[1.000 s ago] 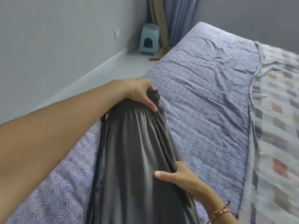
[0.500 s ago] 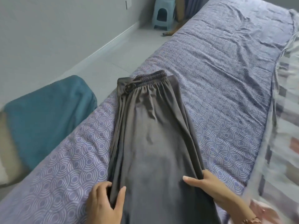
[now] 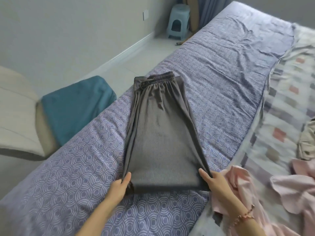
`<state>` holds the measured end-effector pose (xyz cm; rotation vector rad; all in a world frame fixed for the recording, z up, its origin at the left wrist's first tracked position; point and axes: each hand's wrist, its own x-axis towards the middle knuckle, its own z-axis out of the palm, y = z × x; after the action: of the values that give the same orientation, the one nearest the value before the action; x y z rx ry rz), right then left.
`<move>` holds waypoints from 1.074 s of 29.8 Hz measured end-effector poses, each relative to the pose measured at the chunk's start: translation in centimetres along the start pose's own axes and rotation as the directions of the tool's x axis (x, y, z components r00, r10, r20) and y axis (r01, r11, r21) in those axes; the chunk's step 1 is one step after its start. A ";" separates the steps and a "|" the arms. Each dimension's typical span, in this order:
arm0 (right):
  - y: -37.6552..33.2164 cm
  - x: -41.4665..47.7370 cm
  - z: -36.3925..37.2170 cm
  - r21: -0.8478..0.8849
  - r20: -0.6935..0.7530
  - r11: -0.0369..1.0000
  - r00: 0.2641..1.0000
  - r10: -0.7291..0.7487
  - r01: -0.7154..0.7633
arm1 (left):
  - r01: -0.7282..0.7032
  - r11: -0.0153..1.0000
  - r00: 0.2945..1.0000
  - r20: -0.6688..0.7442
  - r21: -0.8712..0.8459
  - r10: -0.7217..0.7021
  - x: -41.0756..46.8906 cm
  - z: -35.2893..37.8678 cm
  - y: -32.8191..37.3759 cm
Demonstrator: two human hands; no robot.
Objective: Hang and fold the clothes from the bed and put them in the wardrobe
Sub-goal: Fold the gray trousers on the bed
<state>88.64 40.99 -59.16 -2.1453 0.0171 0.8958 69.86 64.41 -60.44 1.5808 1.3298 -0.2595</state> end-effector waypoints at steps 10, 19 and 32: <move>1.3 -4.8 -1.5 0.342 -0.025 0.931 0.989 0.143 -0.126 | 0.011 0.983 0.968 -0.244 -0.181 -0.056 -5.1 -0.2 0.8; 4.8 -13.9 -1.9 0.466 0.095 0.863 0.981 0.170 -0.195 | 0.015 0.977 0.969 -0.237 -0.212 -0.066 -13.5 -1.0 -3.2; 0.7 -17.0 -5.4 0.647 0.462 0.602 0.868 0.180 -0.469 | 0.357 0.933 0.888 0.325 -0.042 -0.325 -15.6 -7.9 -0.2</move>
<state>78.86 32.26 -47.03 -1.1861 0.5402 1.2176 60.64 60.97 -45.98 1.1549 1.3376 -0.6260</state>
